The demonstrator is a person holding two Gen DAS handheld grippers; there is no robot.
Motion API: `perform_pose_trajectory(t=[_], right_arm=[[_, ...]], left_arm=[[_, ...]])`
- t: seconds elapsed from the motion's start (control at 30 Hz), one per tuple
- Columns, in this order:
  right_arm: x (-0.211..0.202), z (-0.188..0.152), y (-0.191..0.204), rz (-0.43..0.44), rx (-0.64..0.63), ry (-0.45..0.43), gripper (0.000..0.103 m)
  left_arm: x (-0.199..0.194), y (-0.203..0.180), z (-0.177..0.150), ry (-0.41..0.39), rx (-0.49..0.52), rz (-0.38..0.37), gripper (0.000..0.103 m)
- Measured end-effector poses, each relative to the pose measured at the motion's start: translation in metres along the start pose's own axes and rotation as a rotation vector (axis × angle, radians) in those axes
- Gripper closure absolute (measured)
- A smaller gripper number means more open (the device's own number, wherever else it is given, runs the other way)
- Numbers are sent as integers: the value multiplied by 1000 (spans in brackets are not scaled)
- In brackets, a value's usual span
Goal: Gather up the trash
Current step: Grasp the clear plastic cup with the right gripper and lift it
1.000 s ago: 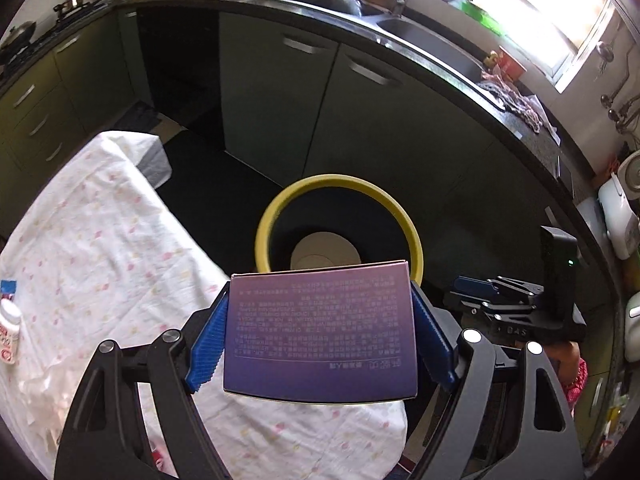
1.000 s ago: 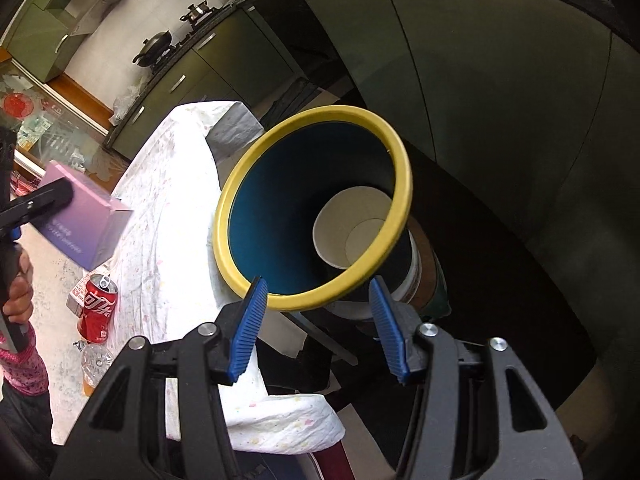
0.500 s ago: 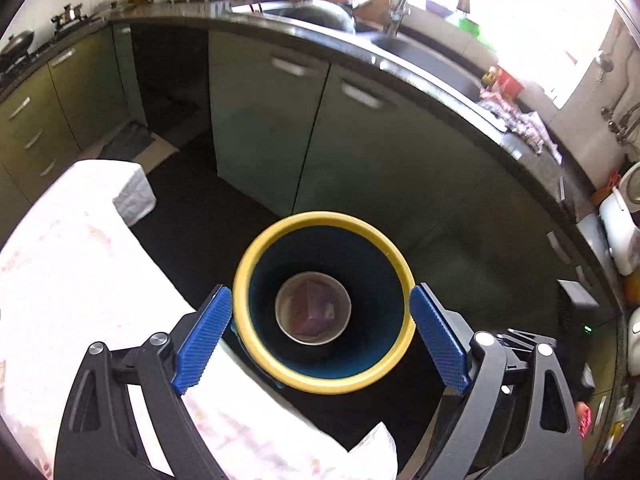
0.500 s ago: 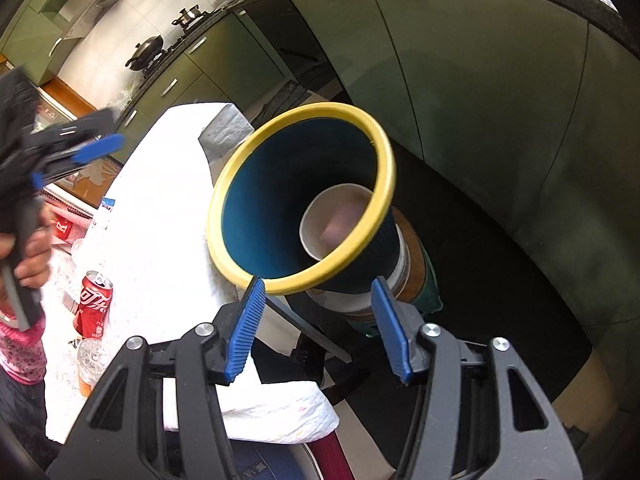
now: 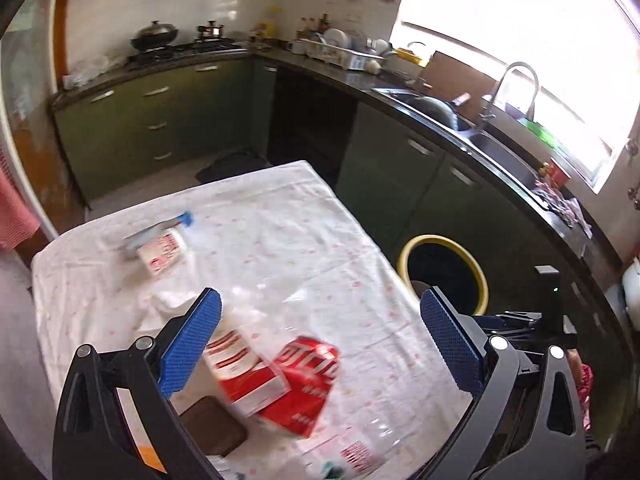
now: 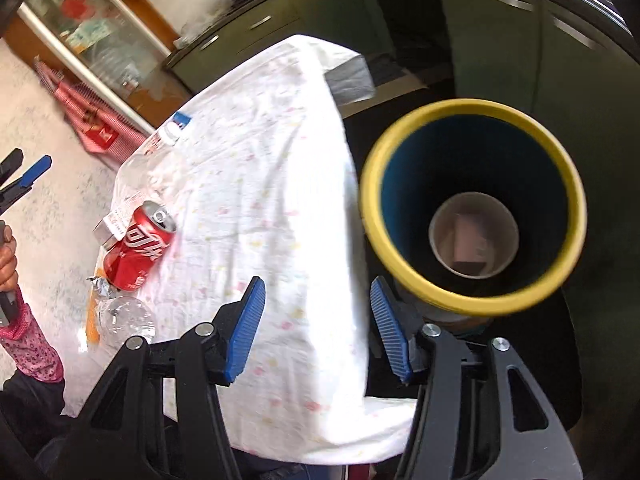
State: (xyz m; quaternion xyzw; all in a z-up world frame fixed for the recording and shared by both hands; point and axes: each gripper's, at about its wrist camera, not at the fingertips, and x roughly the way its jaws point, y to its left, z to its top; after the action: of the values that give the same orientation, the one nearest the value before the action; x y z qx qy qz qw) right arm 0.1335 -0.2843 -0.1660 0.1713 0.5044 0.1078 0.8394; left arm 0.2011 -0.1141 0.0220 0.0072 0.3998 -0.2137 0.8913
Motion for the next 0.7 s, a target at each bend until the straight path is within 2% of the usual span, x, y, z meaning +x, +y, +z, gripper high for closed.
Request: perform_pose_trajectory(t=[0.07,0.2,0.4,0.5,0.6,0.7], right_arm=[[13,9,30,39,-69,25,50],[35,27,87,82,-196,59,50],[57,68,150,151,-255,69,50],[79,88,164,197,-242,109,50],[103,98,167,209,-212,156,50],[118,103,173,213,-208,166,50]], left_arm=[[-14,36,-20,-18,-48,66,5],[-31,83,-54,-16,-133,100,5],[-44,113,-89,-27,-170,148,5],[-43,122,-100,-23,-185,131,5],[-40,125,-102,-18,-193,129,5],[-38,127,-103,-20,-191,140,5]])
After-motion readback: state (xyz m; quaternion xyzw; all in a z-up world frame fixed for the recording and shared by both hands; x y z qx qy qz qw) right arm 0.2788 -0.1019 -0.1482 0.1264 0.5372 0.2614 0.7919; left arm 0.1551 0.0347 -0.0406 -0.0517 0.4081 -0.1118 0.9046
